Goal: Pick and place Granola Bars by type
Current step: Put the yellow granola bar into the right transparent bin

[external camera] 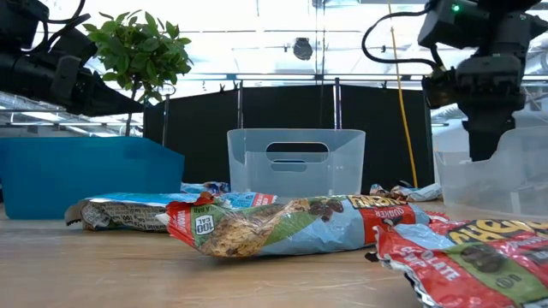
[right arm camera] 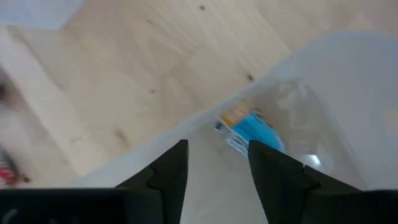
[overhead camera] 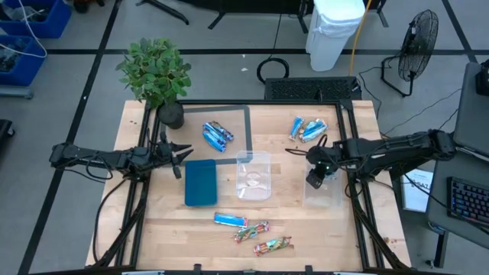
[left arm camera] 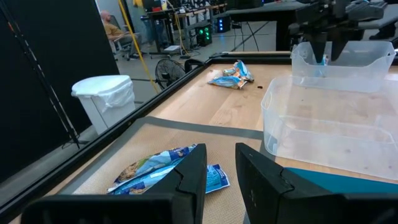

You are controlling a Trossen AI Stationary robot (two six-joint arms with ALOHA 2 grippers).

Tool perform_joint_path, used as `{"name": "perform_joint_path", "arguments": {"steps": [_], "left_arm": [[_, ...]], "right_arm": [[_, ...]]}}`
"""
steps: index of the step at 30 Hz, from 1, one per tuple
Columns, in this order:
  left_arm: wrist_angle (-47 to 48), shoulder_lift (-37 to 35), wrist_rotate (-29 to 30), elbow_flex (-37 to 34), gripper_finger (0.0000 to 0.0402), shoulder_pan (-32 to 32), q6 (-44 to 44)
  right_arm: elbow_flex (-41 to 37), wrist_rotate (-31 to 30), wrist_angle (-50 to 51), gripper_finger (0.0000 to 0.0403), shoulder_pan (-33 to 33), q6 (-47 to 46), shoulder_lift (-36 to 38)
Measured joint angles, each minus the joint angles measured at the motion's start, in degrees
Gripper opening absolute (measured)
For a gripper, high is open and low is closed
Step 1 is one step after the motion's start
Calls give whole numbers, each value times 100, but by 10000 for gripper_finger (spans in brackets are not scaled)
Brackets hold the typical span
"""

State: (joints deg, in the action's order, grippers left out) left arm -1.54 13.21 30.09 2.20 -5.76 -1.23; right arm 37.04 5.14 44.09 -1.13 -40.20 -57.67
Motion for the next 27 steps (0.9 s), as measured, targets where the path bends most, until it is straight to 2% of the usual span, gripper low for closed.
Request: {"name": "perform_joint_path", "arguments": {"steps": [12, 18, 24, 27], "left_arm": [[0, 2, 0, 0, 93, 2, 2], [0, 1, 0, 0, 93, 1, 1], [0, 1, 0, 0, 93, 2, 1], [0, 0, 0, 0, 93, 0, 0]], "right_arm": [[2, 842, -964, 161, -493, 822, 0], [2, 1457, -2243, 158, -797, 1474, 0], [4, 1461, -3944, 160, -1131, 2725, 0], [7, 1456, -4737, 156, -1345, 3069, 26]]}}
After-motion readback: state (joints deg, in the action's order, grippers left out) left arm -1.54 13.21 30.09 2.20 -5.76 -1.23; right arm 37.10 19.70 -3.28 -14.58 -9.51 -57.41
